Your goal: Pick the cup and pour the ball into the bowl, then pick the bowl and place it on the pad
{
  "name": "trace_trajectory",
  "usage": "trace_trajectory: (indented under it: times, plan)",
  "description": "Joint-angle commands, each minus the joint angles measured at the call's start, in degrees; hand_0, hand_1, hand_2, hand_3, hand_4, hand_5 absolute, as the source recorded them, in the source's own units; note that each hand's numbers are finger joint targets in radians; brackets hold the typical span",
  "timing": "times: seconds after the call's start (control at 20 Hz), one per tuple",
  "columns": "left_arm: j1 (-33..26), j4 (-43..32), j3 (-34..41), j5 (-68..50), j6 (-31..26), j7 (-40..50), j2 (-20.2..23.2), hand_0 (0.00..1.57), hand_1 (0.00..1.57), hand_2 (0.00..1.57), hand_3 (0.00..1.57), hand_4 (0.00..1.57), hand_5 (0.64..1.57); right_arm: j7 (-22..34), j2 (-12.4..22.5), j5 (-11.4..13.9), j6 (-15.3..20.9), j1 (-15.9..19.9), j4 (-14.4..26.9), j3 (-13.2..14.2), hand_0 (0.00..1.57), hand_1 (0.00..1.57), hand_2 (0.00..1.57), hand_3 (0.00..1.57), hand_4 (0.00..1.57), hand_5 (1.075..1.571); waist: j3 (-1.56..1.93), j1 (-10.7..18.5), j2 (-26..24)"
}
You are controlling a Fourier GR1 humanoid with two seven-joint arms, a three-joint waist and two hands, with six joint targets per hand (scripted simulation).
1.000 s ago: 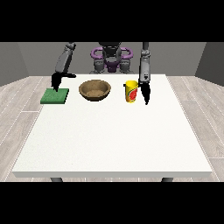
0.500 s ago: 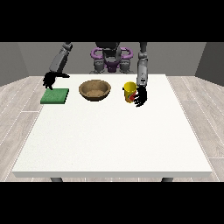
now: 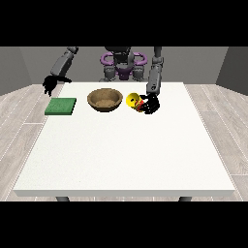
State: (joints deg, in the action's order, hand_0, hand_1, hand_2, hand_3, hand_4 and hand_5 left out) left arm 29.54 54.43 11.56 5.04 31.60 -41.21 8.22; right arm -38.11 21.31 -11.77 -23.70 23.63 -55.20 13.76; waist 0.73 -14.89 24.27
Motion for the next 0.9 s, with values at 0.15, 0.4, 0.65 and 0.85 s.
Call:
trace_trajectory:
  times: [0.15,0.4,0.65,0.85]
  plan:
    - [2.6,-3.6,-11.0,18.8,11.7,17.7,2.6,1.4,1.4,1.57,1.57,1.23,1.548,3.9,-2.4,1.0,0.8,4.1,6.3,-1.7,0.0,0.0,0.38,0.35,0.27,1.552,-0.45,-0.3,-9.3]
    - [4.0,-6.9,-18.8,33.3,13.9,27.7,4.7,1.44,1.44,1.57,1.57,1.2,1.565,3.0,-2.4,1.4,2.3,5.2,11.0,-0.4,0.0,0.0,0.19,0.24,0.33,1.548,-0.33,3.1,-12.8]
    - [7.2,-11.6,-27.2,49.3,10.8,40.6,4.6,1.39,1.39,1.57,1.57,0.98,1.555,6.3,-2.4,1.5,3.1,4.5,15.2,-0.1,0.0,0.0,0.22,0.21,0.37,1.547,-0.25,4.9,-21.2]
    - [9.8,-10.3,-33.1,57.1,1.7,49.8,-0.5,1.35,1.35,1.57,1.57,0.94,1.548,4.9,0.4,0.9,1.5,0.5,20.3,2.1,0.0,0.0,0.23,0.12,0.37,1.547,-0.53,10.2,-26.3]
